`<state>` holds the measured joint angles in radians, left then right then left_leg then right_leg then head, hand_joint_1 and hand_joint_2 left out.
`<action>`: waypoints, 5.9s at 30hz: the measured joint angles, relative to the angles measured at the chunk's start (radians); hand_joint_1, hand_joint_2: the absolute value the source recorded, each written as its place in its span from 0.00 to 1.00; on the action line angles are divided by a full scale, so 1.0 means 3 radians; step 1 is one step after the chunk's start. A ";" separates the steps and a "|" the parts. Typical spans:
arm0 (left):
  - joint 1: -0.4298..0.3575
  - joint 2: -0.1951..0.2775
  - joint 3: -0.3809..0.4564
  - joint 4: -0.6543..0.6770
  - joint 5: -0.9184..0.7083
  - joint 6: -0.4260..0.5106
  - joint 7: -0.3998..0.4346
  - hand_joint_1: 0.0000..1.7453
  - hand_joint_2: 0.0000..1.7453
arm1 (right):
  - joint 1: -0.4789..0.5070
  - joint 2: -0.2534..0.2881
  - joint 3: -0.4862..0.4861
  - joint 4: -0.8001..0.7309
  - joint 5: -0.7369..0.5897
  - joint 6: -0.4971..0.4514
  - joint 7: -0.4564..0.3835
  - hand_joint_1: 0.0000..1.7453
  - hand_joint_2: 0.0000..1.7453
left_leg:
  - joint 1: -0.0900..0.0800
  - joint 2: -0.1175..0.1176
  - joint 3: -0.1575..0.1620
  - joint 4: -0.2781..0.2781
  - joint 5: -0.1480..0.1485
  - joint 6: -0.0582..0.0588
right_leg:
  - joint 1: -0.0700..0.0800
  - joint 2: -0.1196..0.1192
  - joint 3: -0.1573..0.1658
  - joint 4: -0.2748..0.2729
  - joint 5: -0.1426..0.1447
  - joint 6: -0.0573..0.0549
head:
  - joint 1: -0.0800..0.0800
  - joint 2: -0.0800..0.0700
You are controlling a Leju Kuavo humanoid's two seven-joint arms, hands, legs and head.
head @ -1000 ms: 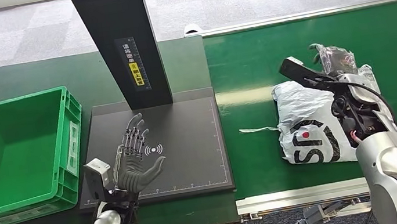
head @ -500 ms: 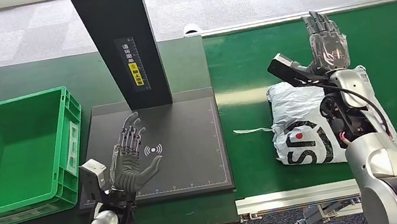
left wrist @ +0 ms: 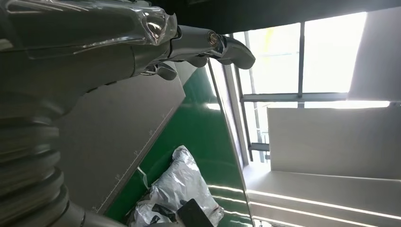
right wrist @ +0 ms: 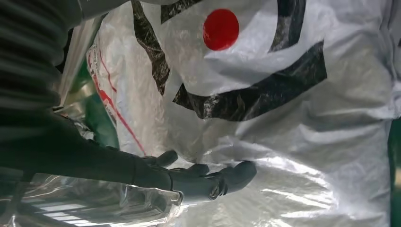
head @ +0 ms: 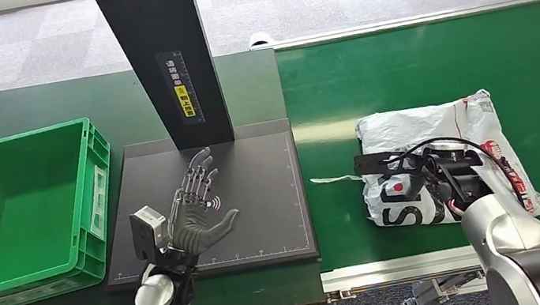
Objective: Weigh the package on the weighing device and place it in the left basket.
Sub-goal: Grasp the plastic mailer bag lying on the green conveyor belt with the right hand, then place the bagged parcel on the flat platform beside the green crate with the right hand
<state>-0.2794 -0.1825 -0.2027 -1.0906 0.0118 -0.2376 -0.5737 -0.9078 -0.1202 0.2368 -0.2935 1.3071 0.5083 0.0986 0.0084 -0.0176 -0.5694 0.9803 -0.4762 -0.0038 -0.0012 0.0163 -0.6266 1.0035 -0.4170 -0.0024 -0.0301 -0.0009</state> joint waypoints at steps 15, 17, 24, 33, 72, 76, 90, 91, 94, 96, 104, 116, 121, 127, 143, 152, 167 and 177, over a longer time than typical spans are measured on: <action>-0.0022 -0.0001 -0.0018 0.0129 0.0065 -0.0003 -0.0018 0.00 1.00 | 0.0019 -0.0031 0.0257 0.0038 0.0010 0.0530 -0.0428 0.00 1.00 | 0.0000 0.0001 0.0001 0.0000 0.0001 0.0000 | 0.0001 0.0000 0.0001 0.0000 0.0000 0.0000 | 0.0000 0.0000; -0.0022 -0.0002 -0.0019 0.0133 0.0066 -0.0003 -0.0018 0.00 1.00 | 0.0026 -0.0030 0.0274 0.0038 0.0010 0.0535 -0.0439 0.00 1.00 | 0.0000 0.0001 0.0001 0.0000 0.0000 0.0000 | 0.0001 0.0000 0.0001 0.0000 0.0000 0.0000 | 0.0000 0.0000; -0.0022 -0.0003 -0.0020 0.0147 0.0078 -0.0003 -0.0018 0.00 1.00 | 0.0037 -0.0027 0.0315 0.0041 0.0010 0.0539 -0.0447 0.00 1.00 | 0.0000 0.0001 0.0001 0.0000 0.0001 0.0000 | 0.0001 0.0000 0.0001 0.0000 0.0000 0.0000 | 0.0000 -0.0001; -0.0024 -0.0008 -0.0024 0.0164 0.0090 0.0005 -0.0023 0.00 1.00 | 0.0042 -0.0019 0.0348 0.0043 -0.0044 0.0650 -0.0645 1.00 1.00 | 0.0000 0.0001 0.0001 0.0000 0.0001 0.0000 | 0.0001 0.0000 0.0002 0.0000 0.0000 0.0000 | 0.0000 0.0000; 0.0231 0.0032 0.0174 -0.0248 0.0487 0.0091 0.0099 0.00 1.00 | 0.0017 -0.0035 0.0129 -0.0133 -0.1075 -0.1169 -0.0963 1.00 1.00 | 0.0002 0.0001 -0.0001 -0.0001 0.0001 0.0000 | 0.0001 0.0001 0.0002 0.0000 0.0000 0.0000 | 0.0000 0.0000; 0.0330 0.0018 0.0239 -0.0451 0.0515 0.0162 0.0130 0.00 1.00 | -0.0017 0.0011 -0.0090 -0.0404 -0.1507 -0.1923 -0.1365 1.00 1.00 | 0.0002 0.0001 -0.0001 -0.0001 0.0001 0.0000 | 0.0002 0.0001 0.0001 0.0001 0.0000 0.0000 | 0.0000 -0.0001; 0.0423 -0.0035 0.0334 -0.0803 0.0203 0.0643 -0.0289 0.00 1.00 | 0.0331 0.0097 -0.0016 -0.1691 -0.1685 -0.2927 -0.1770 1.00 1.00 | 0.0002 0.0001 0.0000 -0.0001 0.0001 0.0000 | 0.0002 0.0002 0.0001 0.0000 0.0000 0.0000 | 0.0000 0.0000; 0.0425 -0.0043 0.0339 -0.0841 0.0132 0.0729 -0.0348 0.00 1.00 | 0.0362 0.0096 0.0014 -0.1791 -0.1673 -0.2927 -0.1747 1.00 1.00 | 0.0002 0.0002 0.0000 -0.0001 0.0001 0.0000 | 0.0002 0.0002 0.0001 0.0000 0.0000 0.0000 | 0.0000 0.0000; 0.0431 -0.0059 0.0342 -0.0923 0.0052 0.0820 -0.0405 0.00 1.00 | 0.0425 0.0096 0.0086 -0.2003 -0.1656 -0.2927 -0.1711 1.00 1.00 | 0.0002 0.0002 0.0000 -0.0001 0.0001 -0.0001 | 0.0002 0.0002 0.0001 0.0000 0.0000 0.0000 | 0.0001 0.0000; 0.0439 -0.0066 0.0343 -0.0963 0.0040 0.0848 -0.0412 0.00 1.00 | 0.0448 0.0096 0.0120 -0.2099 -0.1654 -0.2923 -0.1705 1.00 1.00 | 0.0002 0.0002 0.0000 -0.0001 0.0001 0.0000 | 0.0002 0.0002 0.0002 0.0000 0.0000 0.0000 | 0.0000 -0.0001; 0.0521 -0.0190 0.0384 -0.1624 0.0039 0.1516 -0.0426 0.00 1.00 | 0.0604 0.0084 0.0516 -0.2412 -0.1273 -0.2514 -0.1791 1.00 1.00 | 0.0003 0.0003 0.0000 -0.0002 0.0000 -0.0001 | 0.0002 0.0003 0.0001 0.0000 0.0000 0.0000 | 0.0000 0.0000; 0.0490 -0.0234 0.0272 -0.1992 -0.0028 0.1953 -0.0426 0.00 1.00 | 0.0361 0.0251 0.1841 -0.1950 -0.1054 -0.1781 -0.2071 1.00 1.00 | 0.0004 0.0001 0.0002 -0.0003 0.0003 -0.0001 | 0.0004 0.0002 0.0004 0.0001 0.0000 -0.0001 | 0.0001 -0.0001; 0.0455 -0.0233 0.0215 -0.1995 -0.0009 0.1954 -0.0426 0.00 1.00 | 0.0217 0.0446 0.2190 -0.1544 -0.1054 -0.1573 -0.2252 1.00 1.00 | 0.0004 0.0004 0.0003 -0.0002 0.0002 -0.0002 | 0.0004 0.0004 0.0004 0.0001 0.0000 -0.0001 | 0.0001 0.0000; 0.0437 -0.0235 0.0148 -0.1994 0.0039 0.1912 -0.0426 0.00 1.00 | 0.0144 0.0695 0.2575 -0.1094 -0.1060 -0.1567 -0.2333 1.00 1.00 | 0.0004 0.0005 0.0003 -0.0003 0.0001 -0.0002 | 0.0005 0.0004 0.0003 0.0001 -0.0001 -0.0001 | 0.0001 -0.0001; 0.0304 -0.0293 -0.0011 -0.1744 0.0112 0.1599 -0.0425 0.00 1.00 | 0.0089 0.1241 0.2880 -0.0280 -0.1208 -0.1580 -0.2055 0.82 1.00 | 0.0004 0.0005 0.0004 -0.0003 0.0001 -0.0002 | 0.0005 0.0004 0.0002 0.0000 -0.0001 -0.0002 | 0.0002 0.0000; 0.0282 -0.0297 -0.0035 -0.1648 0.0116 0.1574 -0.0425 0.00 1.00 | 0.0088 0.1327 0.2901 -0.0154 -0.1237 -0.1596 -0.2014 0.82 1.00 | 0.0004 0.0005 0.0006 -0.0002 0.0001 -0.0002 | 0.0005 0.0005 0.0003 0.0000 -0.0001 -0.0002 | 0.0001 -0.0001; 0.0233 -0.0298 -0.0040 -0.1572 0.0116 0.1501 -0.0425 0.00 1.00 | 0.0078 0.1354 0.2910 -0.0079 -0.1323 -0.1683 -0.2002 0.00 1.00 | 0.0004 0.0005 0.0006 -0.0002 0.0001 -0.0002 | 0.0005 0.0004 0.0004 0.0000 -0.0001 -0.0002 | 0.0001 0.0000; 0.0248 -0.0305 -0.0031 -0.1536 0.0129 0.1462 -0.0426 0.00 1.00 | 0.0076 0.1350 0.2456 -0.0070 -0.1973 -0.2046 -0.2260 0.00 1.00 | 0.0004 0.0005 0.0005 -0.0002 0.0001 -0.0002 | 0.0005 0.0004 0.0004 0.0000 -0.0001 -0.0002 | 0.0002 0.0000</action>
<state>-0.2049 -0.2741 -0.2120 -1.5515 0.0505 0.2011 -0.7014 -0.8851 0.2850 0.9735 -0.3144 0.7153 -0.1054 -0.5794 0.0095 -0.0162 -0.5679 0.9796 -0.4758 -0.0045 0.0003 0.0176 -0.6255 1.0037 -0.4173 -0.0030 -0.0297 -0.0009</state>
